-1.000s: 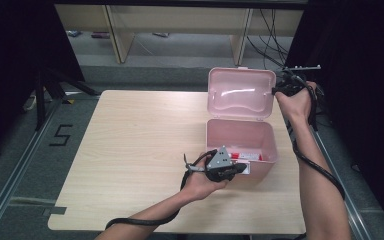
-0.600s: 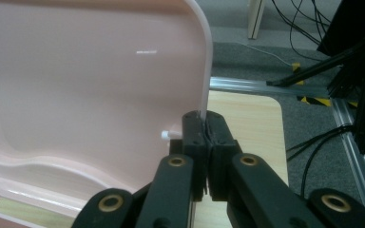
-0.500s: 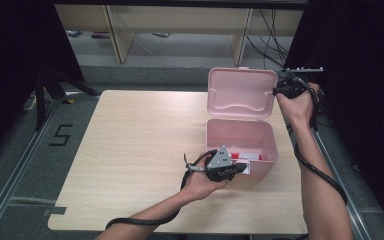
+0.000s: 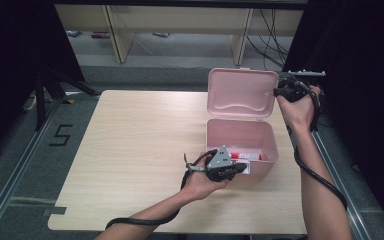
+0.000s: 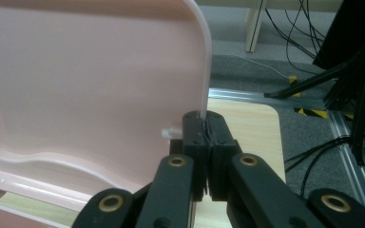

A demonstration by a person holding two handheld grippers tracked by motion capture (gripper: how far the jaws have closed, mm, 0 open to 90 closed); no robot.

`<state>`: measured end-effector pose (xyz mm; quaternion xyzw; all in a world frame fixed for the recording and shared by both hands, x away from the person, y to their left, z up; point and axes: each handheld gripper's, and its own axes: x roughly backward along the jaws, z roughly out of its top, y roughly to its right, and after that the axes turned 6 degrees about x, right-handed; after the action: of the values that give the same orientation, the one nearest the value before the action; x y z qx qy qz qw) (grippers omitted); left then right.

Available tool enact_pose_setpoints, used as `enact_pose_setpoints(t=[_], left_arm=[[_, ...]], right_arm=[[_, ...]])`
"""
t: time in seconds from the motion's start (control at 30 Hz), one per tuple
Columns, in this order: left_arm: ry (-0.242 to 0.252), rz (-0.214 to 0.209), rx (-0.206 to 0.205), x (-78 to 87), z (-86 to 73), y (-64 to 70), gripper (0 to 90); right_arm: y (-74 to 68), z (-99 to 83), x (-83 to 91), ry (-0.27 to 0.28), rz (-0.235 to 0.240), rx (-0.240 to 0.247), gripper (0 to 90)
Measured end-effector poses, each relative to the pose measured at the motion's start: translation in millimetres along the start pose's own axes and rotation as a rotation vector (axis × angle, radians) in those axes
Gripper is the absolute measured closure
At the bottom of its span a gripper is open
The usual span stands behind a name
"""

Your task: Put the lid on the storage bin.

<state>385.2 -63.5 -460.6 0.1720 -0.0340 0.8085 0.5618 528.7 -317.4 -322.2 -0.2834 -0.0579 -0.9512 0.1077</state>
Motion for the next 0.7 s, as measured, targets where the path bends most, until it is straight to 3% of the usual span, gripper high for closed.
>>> enact_pose_setpoints(t=[0.27,0.37,0.43,0.5,0.57,0.7], left_arm=[[-0.004,0.0,-0.003,0.2,0.2,-0.3,89.6],[0.0,-0.002,-0.001,-0.1,0.0,-0.5,89.6],[0.004,-0.003,0.005,-0.6,-0.4,-0.4,89.6],[0.003,-0.002,0.002,-0.8,-0.5,-0.2,89.6],[0.003,-0.001,0.0,-1.3,0.0,1.1,89.6],[0.001,-0.005,-0.003,-1.3,0.3,0.6,89.6]], right_arm=[[-1.6,-3.5,4.3,0.016,-0.004,0.01,89.7],[-4.3,-4.8,5.5,0.02,-0.007,-0.008,89.7],[-2.5,-5.6,5.4,0.032,-0.006,0.018,89.7],[-4.2,-6.3,6.3,0.032,-0.003,-0.008,89.7],[-2.4,-6.6,6.7,0.037,-0.004,0.021,89.7],[-2.4,-7.4,7.5,0.046,0.0,0.026,89.7]])
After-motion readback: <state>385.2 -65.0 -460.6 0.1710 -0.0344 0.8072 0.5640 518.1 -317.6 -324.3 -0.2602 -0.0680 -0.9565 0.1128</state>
